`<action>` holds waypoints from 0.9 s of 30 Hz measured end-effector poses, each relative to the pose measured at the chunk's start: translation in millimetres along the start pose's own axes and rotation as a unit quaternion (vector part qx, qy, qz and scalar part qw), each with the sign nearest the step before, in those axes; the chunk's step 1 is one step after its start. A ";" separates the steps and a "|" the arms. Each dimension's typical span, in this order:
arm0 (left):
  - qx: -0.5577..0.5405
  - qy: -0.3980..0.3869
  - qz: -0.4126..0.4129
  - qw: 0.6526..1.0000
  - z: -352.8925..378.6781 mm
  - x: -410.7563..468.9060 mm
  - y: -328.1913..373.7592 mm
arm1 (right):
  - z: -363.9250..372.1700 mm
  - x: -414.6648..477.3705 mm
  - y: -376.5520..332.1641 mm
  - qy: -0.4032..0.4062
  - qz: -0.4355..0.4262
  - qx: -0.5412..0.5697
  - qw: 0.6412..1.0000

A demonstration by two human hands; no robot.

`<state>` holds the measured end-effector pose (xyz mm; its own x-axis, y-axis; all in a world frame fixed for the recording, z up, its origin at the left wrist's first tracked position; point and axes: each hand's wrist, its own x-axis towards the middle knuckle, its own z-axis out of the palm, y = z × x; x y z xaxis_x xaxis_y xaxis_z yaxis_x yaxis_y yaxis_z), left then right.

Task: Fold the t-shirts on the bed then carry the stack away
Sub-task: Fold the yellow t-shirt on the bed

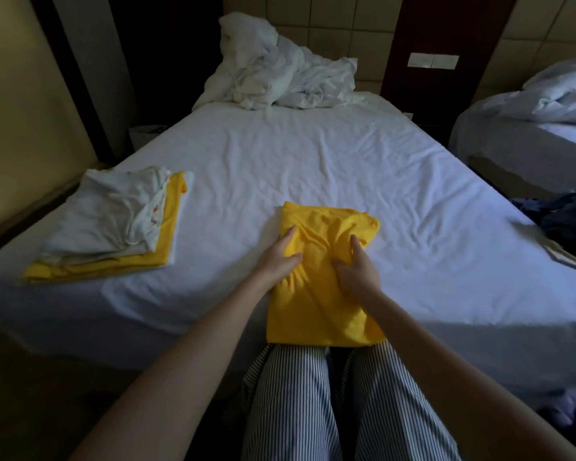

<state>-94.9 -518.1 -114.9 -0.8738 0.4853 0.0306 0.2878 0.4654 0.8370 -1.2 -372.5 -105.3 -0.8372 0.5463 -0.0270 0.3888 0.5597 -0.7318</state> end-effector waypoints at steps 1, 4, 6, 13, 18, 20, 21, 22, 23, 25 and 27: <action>0.024 -0.004 0.005 1.000 1.7 1.5 3.0 | -1.4 0.0 0.6 0.001 0.001 0.021 1.000; 0.030 -0.008 0.029 0.999 3.3 0.4 8.4 | -4.9 -4.0 -1.1 0.002 -0.019 0.088 0.996; 0.002 0.003 0.045 0.999 -2.0 -2.8 8.4 | -6.2 -6.9 -9.0 0.001 -0.048 0.134 0.990; 0.022 0.137 0.099 0.985 -66.3 -16.6 2.5 | 9.4 -10.1 -71.9 -0.036 -0.123 0.264 0.956; 0.071 0.162 0.113 0.978 -122.6 -36.3 -5.1 | 32.7 -10.1 -119.5 -0.099 -0.141 0.322 0.931; 0.101 0.180 0.114 0.972 -143.8 -43.7 -8.7 | 44.2 -10.5 -137.8 -0.118 -0.153 0.323 0.927; 0.110 0.189 0.112 0.969 -156.2 -46.3 -9.9 | 49.7 -10.4 -147.8 -0.128 -0.158 0.328 0.922; 0.110 0.199 0.111 0.967 -170.3 -49.0 -10.2 | 55.0 -9.5 -159.1 -0.137 -0.165 0.334 0.918; 0.107 0.209 0.112 0.966 -186.3 -51.2 -9.7 | 59.6 -8.1 -172.0 -0.146 -0.174 0.340 0.912; 0.107 0.228 0.118 0.961 -222.5 -54.7 -5.8 | 67.2 -5.1 -203.9 -0.165 -0.202 0.347 0.901; 0.124 0.262 0.112 0.950 -263.8 -50.5 -4.0 | 76.5 1.0 -239.7 -0.188 -0.231 0.342 0.891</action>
<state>-155.3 -739.7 24.3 -0.8363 0.1876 0.5151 0.5162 0.5858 0.6248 -124.7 -553.7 18.0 -0.9669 0.0354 0.2526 -0.2486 0.0901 -0.9644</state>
